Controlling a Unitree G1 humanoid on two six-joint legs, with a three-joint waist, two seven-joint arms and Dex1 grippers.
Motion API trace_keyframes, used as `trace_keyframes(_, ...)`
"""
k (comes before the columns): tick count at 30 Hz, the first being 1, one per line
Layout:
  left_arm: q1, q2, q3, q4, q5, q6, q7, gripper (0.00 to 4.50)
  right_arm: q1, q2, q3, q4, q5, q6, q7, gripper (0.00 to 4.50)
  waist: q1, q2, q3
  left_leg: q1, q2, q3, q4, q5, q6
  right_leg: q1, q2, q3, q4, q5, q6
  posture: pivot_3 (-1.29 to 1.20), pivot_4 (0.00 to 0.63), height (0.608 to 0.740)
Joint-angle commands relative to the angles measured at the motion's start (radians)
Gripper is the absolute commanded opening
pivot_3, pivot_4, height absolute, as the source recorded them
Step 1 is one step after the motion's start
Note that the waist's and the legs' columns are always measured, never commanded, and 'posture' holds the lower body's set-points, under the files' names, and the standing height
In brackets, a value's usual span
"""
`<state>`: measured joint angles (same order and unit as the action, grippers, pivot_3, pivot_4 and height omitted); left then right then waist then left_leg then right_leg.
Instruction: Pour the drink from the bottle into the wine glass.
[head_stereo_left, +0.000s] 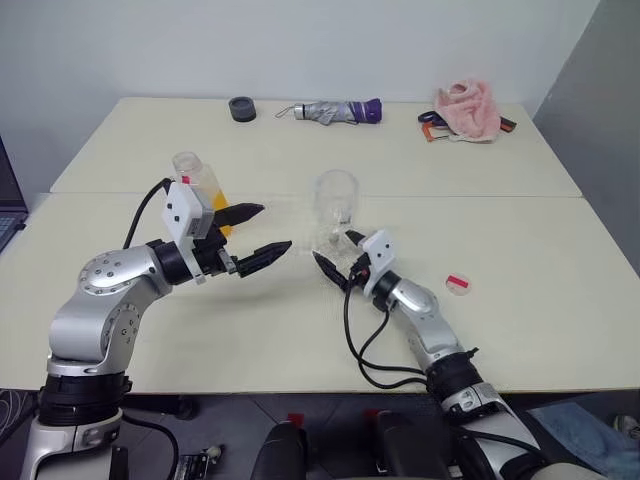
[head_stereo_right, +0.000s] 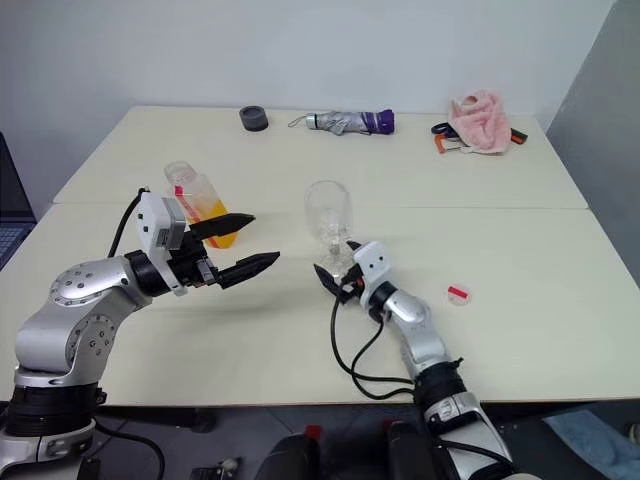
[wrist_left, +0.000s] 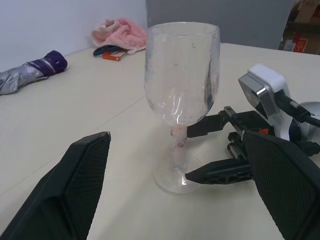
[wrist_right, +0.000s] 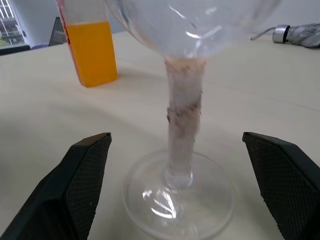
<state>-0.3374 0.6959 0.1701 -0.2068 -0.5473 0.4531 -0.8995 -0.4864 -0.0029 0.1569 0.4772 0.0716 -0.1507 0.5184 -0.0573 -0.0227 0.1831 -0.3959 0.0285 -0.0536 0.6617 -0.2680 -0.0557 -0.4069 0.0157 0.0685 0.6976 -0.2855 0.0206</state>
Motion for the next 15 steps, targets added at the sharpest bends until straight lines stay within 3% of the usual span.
trace_keyframes(1, -0.007, 0.006, 0.026, -0.041, -0.014, -0.005, 0.01, 4.5, 0.013, -0.012, -0.012, -0.078, 0.018, 0.015, 0.005, 4.48, 0.0, 0.0, 0.0, 0.0, 0.0, 0.0, 0.0, 0.0, 0.0, 0.0, 0.0, 0.0, 0.0, 0.0, 0.0, 0.0, 0.15, 0.74)
trace_keyframes(15, -0.027, -0.018, 0.037, -0.023, -0.007, -0.043, 0.042, 4.5, 0.045, -0.038, -0.032, -0.122, -0.014, 0.014, -0.076, 4.48, 0.0, 0.0, 0.0, 0.0, 0.0, 0.0, 0.0, 0.0, 0.0, 0.0, 0.0, 0.0, 0.0, 0.0, 0.0, 0.0, 0.15, 0.74)
